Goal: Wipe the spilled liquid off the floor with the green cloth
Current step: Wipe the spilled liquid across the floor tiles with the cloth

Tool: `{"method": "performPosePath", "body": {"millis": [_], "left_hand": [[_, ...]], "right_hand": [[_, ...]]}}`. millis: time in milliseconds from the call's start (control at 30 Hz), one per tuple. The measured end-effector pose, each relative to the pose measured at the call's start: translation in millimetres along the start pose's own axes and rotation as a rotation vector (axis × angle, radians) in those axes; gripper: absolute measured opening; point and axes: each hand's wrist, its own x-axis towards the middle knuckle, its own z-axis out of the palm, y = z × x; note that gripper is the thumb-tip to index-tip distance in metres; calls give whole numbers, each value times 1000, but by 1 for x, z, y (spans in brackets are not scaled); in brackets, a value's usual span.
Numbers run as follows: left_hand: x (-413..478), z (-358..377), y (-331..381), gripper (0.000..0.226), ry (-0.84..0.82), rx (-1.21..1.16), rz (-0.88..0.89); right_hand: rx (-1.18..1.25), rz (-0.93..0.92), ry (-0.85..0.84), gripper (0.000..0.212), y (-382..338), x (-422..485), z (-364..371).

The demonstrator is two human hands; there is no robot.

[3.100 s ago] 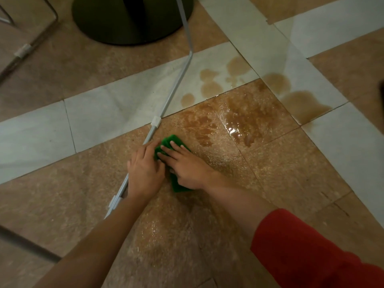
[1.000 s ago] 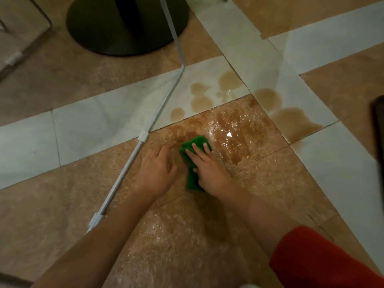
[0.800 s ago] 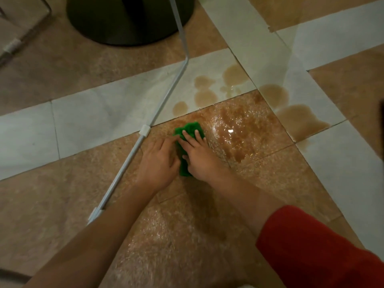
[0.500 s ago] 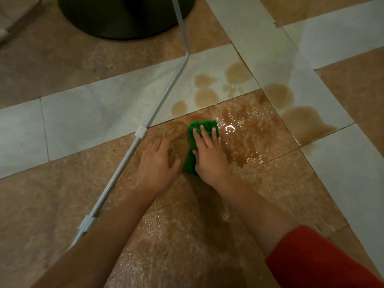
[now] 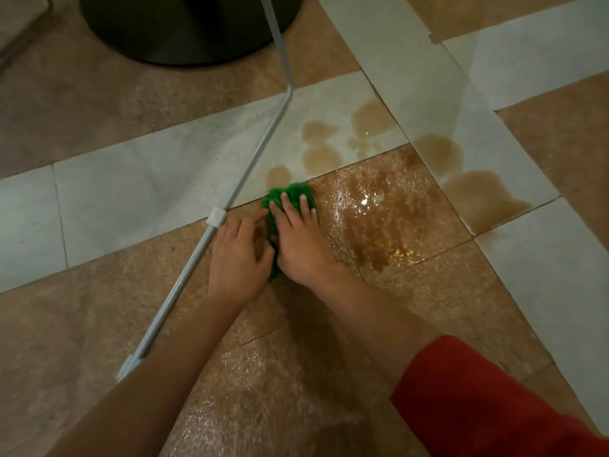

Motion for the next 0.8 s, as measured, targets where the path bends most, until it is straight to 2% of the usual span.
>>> {"method": "performPosePath", "body": {"millis": [67, 133, 233, 300, 500, 667, 800], "left_hand": [[3, -2, 3, 46, 14, -22, 18], [6, -5, 7, 43, 47, -61, 4], [7, -6, 8, 41, 59, -72, -18], [7, -6, 5, 41, 56, -69, 1], [8, -11, -1, 47, 51, -53, 12], [21, -18, -4, 48, 99, 110, 33], [33, -24, -12, 64, -23, 240, -86]], "right_hand": [[7, -14, 27, 62, -4, 1, 3], [3, -104, 36, 62, -1, -8, 8], [-50, -276, -25, 62, 11, -19, 12], [-46, -326, -52, 57, 21, -19, 6], [20, -46, 42, 57, 9, 9, -2], [2, -153, 20, 54, 20, -12, -3], [-6, -51, 46, 58, 26, -8, -5]]}}
